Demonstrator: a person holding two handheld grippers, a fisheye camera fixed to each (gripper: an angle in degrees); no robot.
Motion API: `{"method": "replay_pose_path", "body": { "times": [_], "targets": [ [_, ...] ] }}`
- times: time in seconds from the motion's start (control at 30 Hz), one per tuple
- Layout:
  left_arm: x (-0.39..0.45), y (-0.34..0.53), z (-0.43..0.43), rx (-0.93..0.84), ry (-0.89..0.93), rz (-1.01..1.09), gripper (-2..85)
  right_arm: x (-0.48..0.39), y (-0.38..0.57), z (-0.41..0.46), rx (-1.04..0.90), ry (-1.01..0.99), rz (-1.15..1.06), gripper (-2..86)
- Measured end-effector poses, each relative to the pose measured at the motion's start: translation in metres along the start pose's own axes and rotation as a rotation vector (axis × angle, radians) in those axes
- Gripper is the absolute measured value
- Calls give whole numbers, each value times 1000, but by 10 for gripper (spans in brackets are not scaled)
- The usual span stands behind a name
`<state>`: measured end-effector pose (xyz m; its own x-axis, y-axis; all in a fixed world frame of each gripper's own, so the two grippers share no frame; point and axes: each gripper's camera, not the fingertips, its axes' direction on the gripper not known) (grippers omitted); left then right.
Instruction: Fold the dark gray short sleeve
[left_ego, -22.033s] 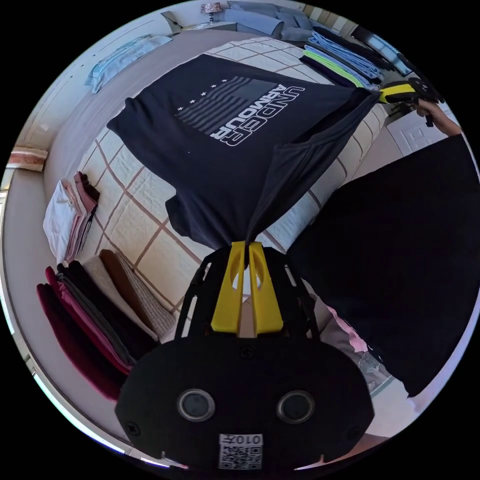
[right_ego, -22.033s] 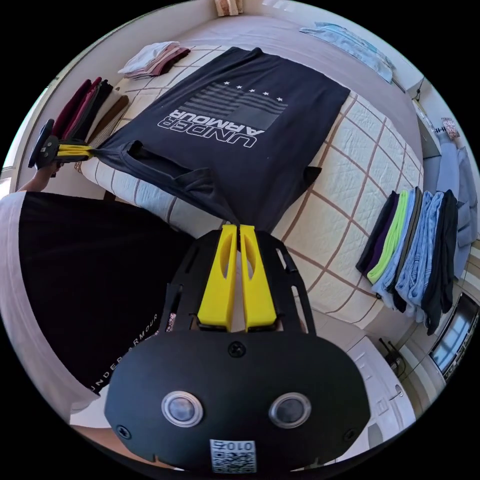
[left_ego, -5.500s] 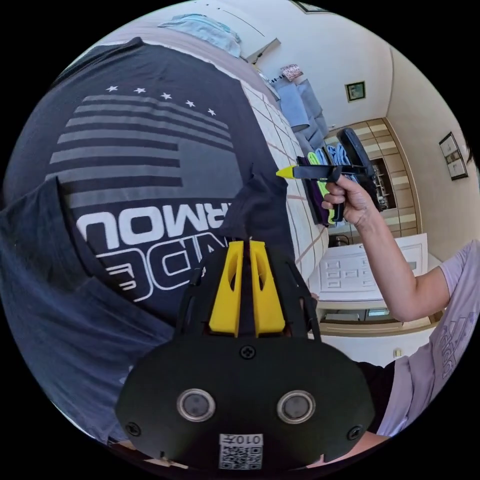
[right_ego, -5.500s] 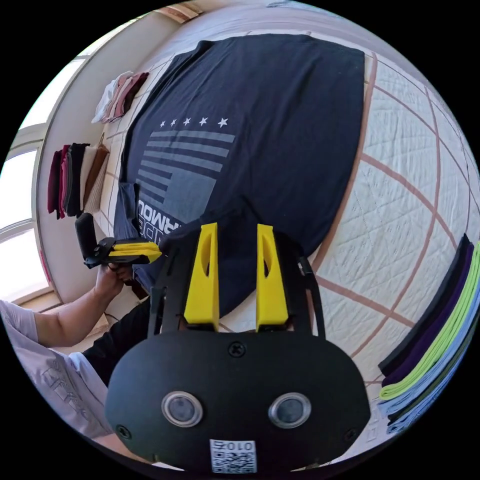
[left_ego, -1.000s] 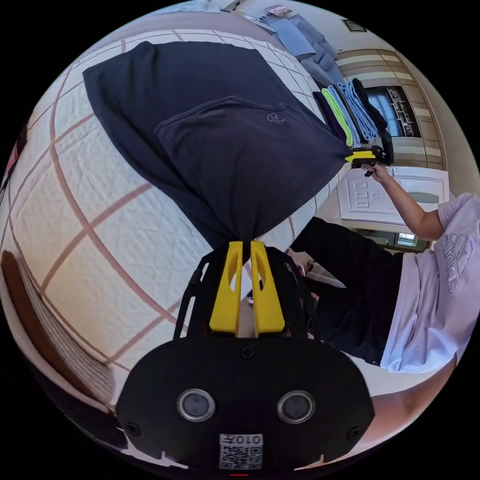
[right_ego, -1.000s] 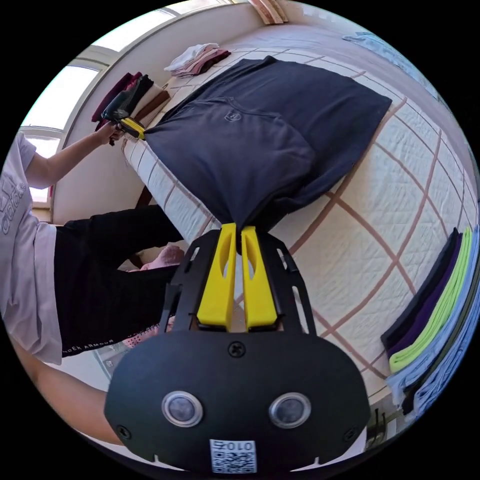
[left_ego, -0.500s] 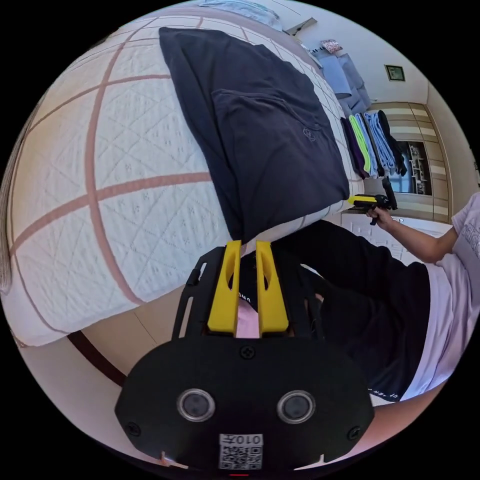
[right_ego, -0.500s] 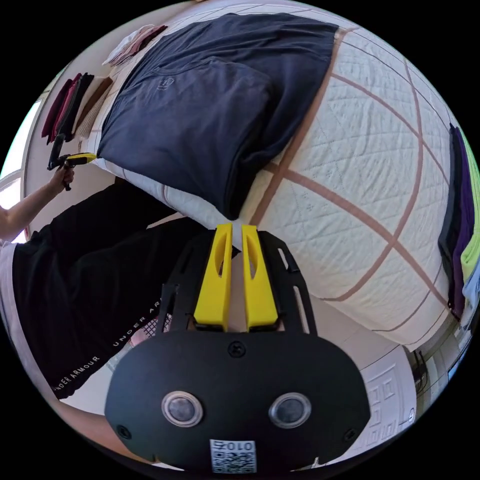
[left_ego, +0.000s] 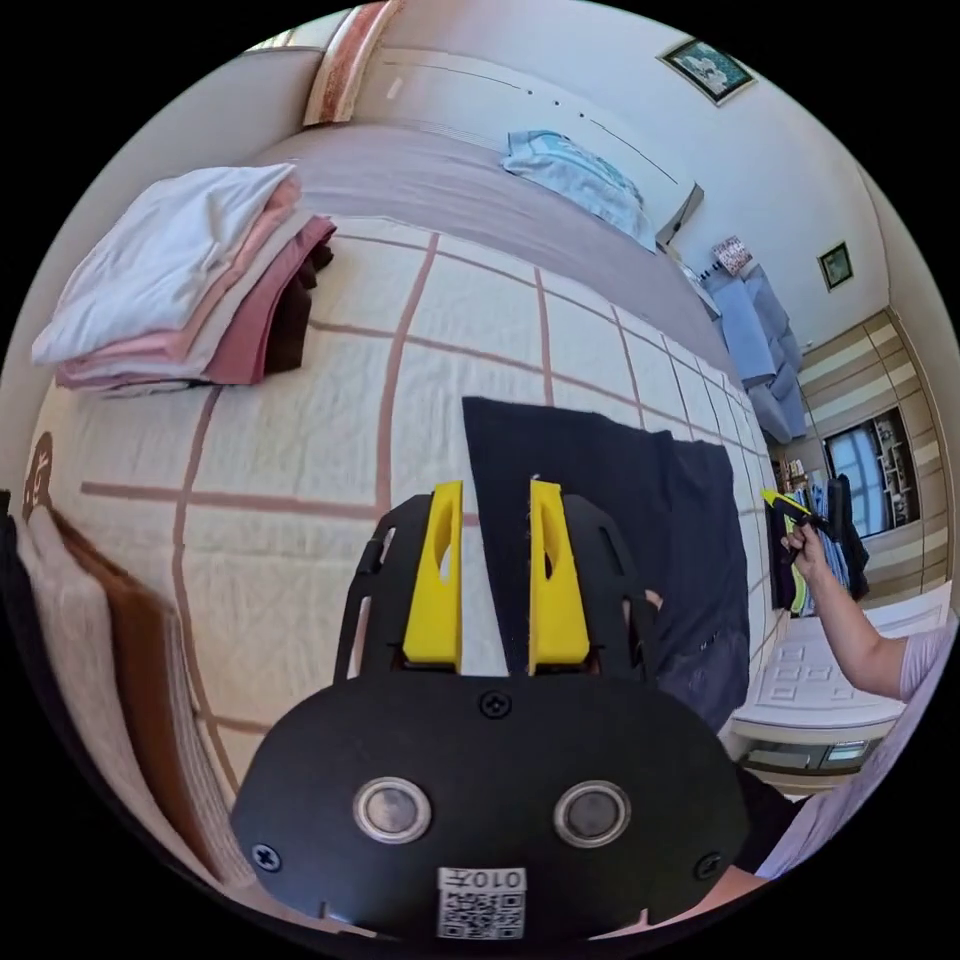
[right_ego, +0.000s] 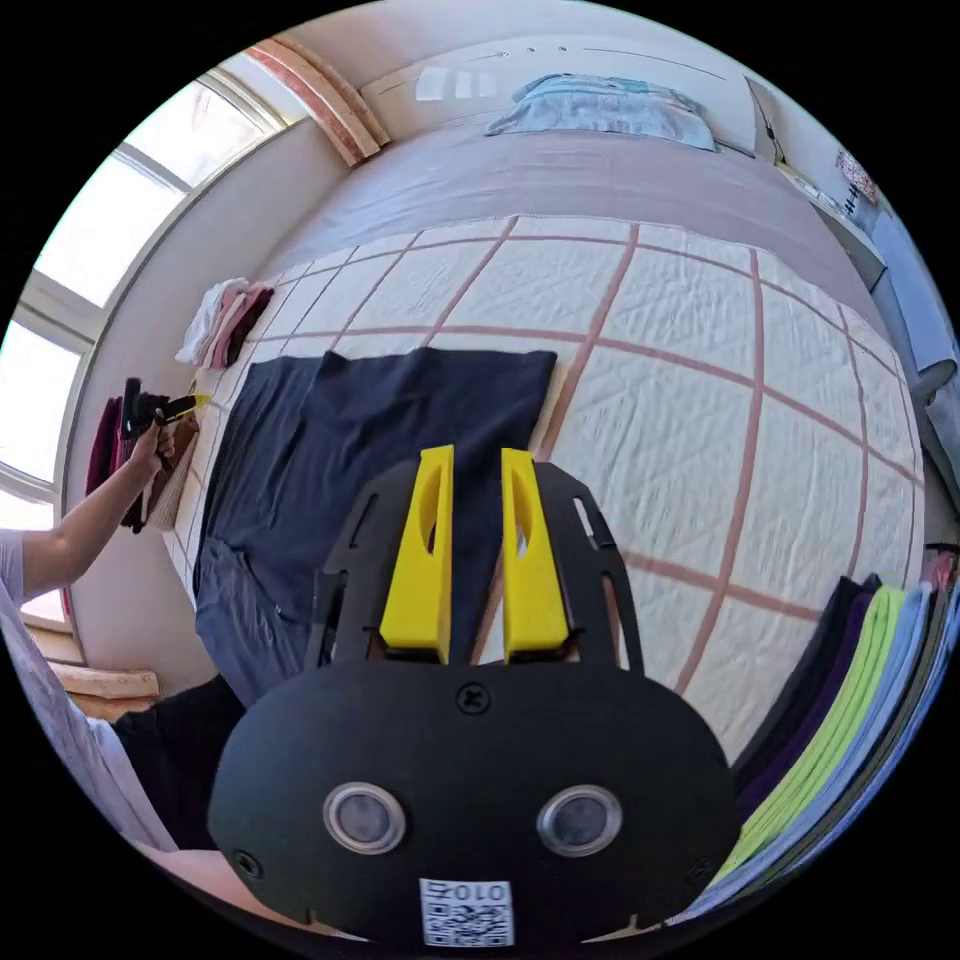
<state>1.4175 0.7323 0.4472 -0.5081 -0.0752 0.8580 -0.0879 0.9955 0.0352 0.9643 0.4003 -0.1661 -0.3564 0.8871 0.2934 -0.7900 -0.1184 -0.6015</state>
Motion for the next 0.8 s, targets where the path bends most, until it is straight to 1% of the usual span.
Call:
{"method": "replay_pose_path", "body": {
  "times": [0.07,0.13,0.23,0.43,0.57,0.6,0.7,0.8],
  "targets": [
    [-6,-45,16,2,10,-13,104,18,-46,8,13,-27,44,98],
    [-12,-88,41,-50,28,-25,111,29,-69,16,-8,-21,73,105],
    [-17,-110,63,-87,33,-50,116,45,-95,31,-71,25,106,112],
    [-18,-114,87,-138,53,-14,112,61,-117,57,-125,4,128,101],
    [-21,-108,86,-109,53,-13,99,51,-119,62,-119,114,138,53],
    [-20,-106,85,-104,43,-8,93,48,-119,62,-118,113,129,43],
    [-17,-102,83,-108,24,22,74,37,-116,59,-104,88,87,35],
    [-20,-100,82,-113,17,10,45,41,-115,62,-124,159,65,33]
  ]
}}
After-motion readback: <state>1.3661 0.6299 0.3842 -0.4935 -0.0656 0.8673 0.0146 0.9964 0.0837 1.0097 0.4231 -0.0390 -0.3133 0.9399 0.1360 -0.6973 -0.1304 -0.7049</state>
